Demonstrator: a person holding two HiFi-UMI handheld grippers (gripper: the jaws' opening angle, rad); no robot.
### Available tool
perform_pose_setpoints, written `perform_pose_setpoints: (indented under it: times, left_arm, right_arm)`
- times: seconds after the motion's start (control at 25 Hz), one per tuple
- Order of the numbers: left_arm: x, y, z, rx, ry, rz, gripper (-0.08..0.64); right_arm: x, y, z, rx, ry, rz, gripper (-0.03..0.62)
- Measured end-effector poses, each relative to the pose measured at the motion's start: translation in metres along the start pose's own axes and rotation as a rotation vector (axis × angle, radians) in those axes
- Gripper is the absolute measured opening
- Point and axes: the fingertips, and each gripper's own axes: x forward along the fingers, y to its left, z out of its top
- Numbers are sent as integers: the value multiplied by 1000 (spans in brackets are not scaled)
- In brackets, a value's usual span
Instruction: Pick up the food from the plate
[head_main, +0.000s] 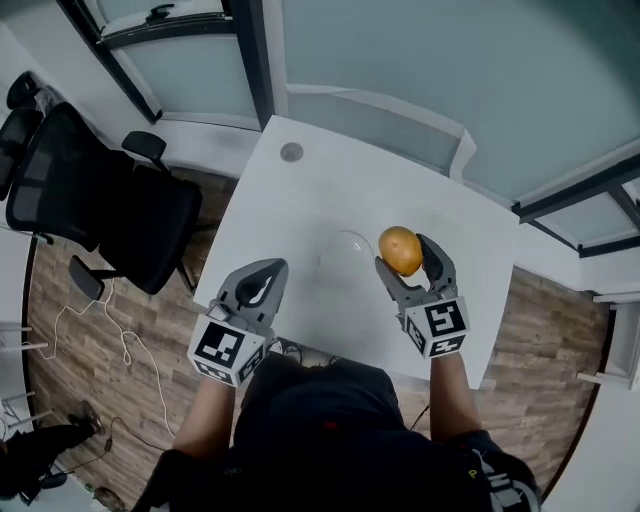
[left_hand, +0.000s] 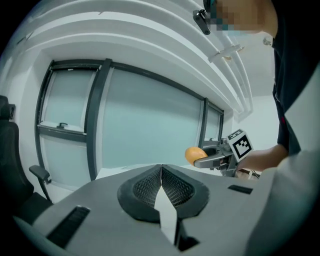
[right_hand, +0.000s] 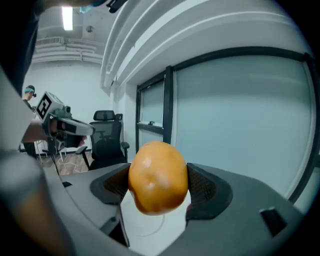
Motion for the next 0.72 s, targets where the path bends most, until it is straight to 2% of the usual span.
perform_pose_setpoints:
  times: [0.16,0.32,0.52,0.72]
  left_arm:
    - [-2,-17,27,36,-37,-25,23]
    - [-1,-30,50,70,-80,-53,23]
    - [3,-50,73,110,-109,-94,23]
    - [7,-60,82,121,-126,-112,23]
  right_arm:
    - [-48,-1,47,7,-139,-47,350]
    - [-88,-9,78,-8,-252,-112,350]
    - [-128,-17,102,-19,-319,-164,350]
    - [-142,-23,112,-32,-349,-185,350]
